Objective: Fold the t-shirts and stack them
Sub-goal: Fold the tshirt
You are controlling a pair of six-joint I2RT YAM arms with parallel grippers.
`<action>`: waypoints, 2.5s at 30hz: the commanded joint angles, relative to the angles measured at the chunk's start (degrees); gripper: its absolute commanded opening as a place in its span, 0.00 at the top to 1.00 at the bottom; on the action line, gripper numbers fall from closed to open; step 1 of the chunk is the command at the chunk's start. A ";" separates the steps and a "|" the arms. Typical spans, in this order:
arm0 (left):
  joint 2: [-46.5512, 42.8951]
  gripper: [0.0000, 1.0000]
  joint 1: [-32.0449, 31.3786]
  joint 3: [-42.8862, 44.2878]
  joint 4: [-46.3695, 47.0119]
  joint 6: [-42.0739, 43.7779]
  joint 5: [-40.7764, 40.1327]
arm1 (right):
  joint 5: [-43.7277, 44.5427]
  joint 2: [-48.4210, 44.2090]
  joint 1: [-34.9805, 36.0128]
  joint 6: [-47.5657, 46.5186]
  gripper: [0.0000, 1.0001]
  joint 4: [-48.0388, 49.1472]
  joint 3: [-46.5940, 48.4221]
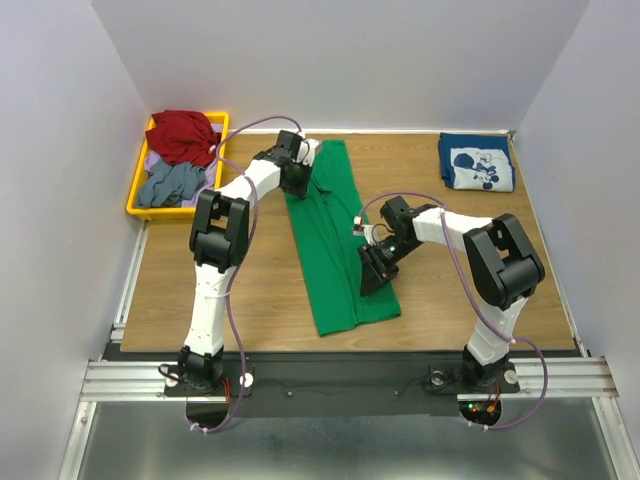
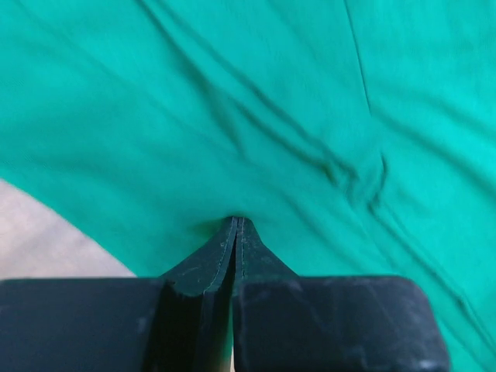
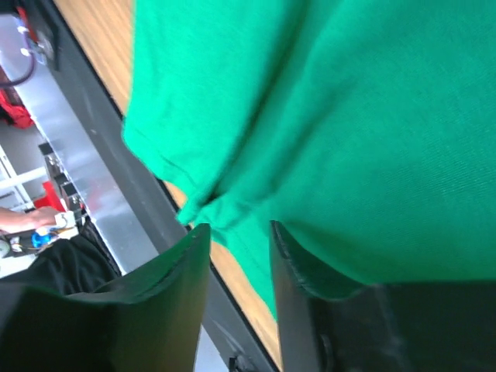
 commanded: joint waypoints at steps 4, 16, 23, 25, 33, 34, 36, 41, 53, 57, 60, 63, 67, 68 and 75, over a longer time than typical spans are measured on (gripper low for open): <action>8.54 0.89 0.14 12.56 -2.72 1.31 -2.69 | -0.38 -2.59 -0.77 -0.03 0.52 1.42 4.83; 11.29 0.85 1.46 22.70 -4.48 6.23 0.38 | 5.24 3.30 -1.04 -0.12 0.58 2.82 8.17; -6.10 0.57 1.55 10.15 -2.82 8.43 11.98 | 6.92 6.29 -0.86 2.86 0.64 9.14 4.22; -13.05 0.48 1.46 5.92 -0.44 9.13 12.43 | 5.78 7.52 -0.60 3.21 0.65 10.29 3.51; -36.51 0.45 1.64 -22.55 5.53 17.03 15.85 | 2.43 -1.34 1.69 2.34 0.62 9.77 0.35; -41.84 0.48 1.64 -25.63 6.32 18.18 16.55 | 2.87 -3.27 1.77 2.08 0.59 9.59 0.26; -50.45 0.51 1.64 -35.56 6.59 23.35 19.54 | 5.06 -10.56 1.77 -0.20 0.52 8.28 0.17; -68.50 0.47 0.85 -57.16 5.98 40.83 23.85 | 14.01 -26.56 2.30 -12.99 0.09 8.36 -4.03; -73.46 0.01 -1.87 -64.25 -0.33 50.31 35.36 | 15.43 -28.97 2.74 -27.19 0.00 9.07 -3.97; -75.37 0.01 -4.07 -67.66 2.10 50.52 33.09 | 15.28 -28.15 3.27 -31.82 0.05 9.75 -6.05; -81.79 0.03 -8.45 -73.72 7.29 54.21 28.45 | 17.37 -35.44 5.81 -39.74 0.02 14.93 -16.24; -83.56 0.20 -14.96 -78.73 9.93 59.40 23.17 | 17.73 -40.37 9.59 -48.01 0.04 18.10 -24.16; -80.06 0.49 -20.24 -81.55 13.09 60.55 20.61 | 20.53 -43.10 15.56 -52.50 0.17 23.47 -30.67; -79.00 0.51 -21.12 -81.64 13.36 60.64 20.08 | 20.97 -43.10 15.92 -53.64 0.19 23.91 -31.38; -74.16 0.55 -25.17 -83.23 18.89 60.55 15.51 | 22.82 -41.44 16.54 -59.98 0.32 31.55 -37.88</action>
